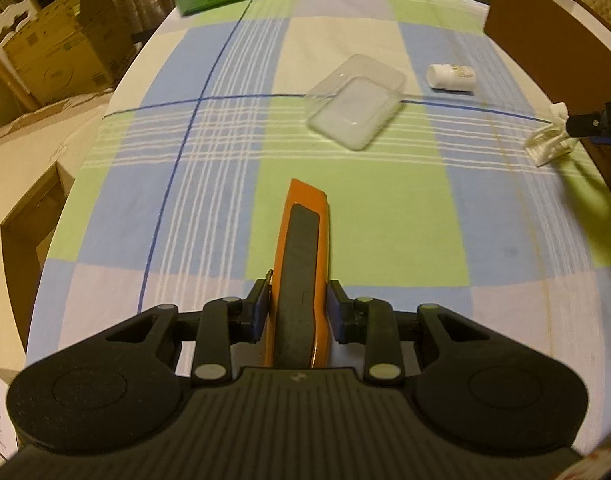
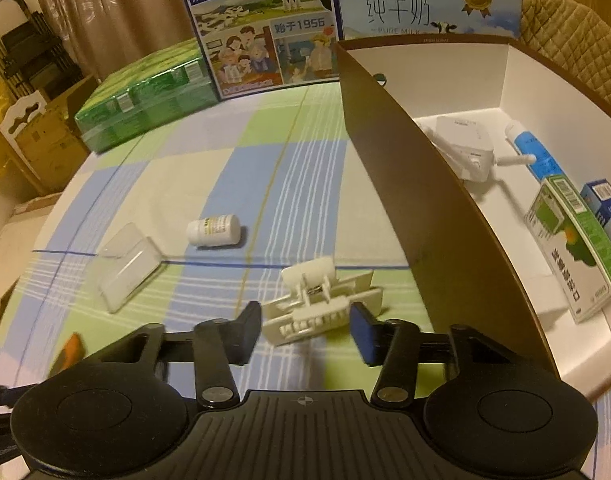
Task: Organize rigid objects
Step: 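Grasp the white plastic clip holder with the right gripper while the left holds the knife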
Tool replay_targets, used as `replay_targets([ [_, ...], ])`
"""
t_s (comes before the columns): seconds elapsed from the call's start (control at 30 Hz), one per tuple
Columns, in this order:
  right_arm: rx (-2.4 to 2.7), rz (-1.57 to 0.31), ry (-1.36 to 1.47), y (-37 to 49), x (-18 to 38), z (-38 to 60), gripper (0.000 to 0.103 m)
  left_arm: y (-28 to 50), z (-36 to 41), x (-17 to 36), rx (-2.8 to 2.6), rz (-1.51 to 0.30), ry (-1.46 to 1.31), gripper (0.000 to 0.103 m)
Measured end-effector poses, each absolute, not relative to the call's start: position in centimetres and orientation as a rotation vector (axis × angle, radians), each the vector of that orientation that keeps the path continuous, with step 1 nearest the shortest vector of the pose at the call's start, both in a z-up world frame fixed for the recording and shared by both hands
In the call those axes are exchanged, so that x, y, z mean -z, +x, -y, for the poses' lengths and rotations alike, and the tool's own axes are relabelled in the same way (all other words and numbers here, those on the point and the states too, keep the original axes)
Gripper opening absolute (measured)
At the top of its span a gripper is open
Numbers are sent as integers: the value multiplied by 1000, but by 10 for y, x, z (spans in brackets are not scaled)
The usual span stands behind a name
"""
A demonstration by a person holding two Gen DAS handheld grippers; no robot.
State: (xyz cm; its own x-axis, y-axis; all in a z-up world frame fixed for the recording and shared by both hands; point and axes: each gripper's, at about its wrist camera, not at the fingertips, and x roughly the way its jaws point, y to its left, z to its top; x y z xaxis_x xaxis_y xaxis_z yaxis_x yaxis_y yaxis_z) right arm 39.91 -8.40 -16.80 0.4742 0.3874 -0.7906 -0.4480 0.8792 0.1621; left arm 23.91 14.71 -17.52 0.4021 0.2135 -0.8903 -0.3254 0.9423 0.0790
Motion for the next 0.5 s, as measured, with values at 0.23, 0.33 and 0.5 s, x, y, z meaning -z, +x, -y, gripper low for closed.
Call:
replay_targets([
  [0.23,-529,-963,-72,405,176,86,9,239,-147,175,-349,-1111,-111,27],
  [0.33,-545,-964,-72,405,175,88,1,239,-146,176,-350,-1114,-105,27],
  [0.5,-575,-972,-64,400,170,95,0,240,-142,176,-348,-1119,-97,27],
])
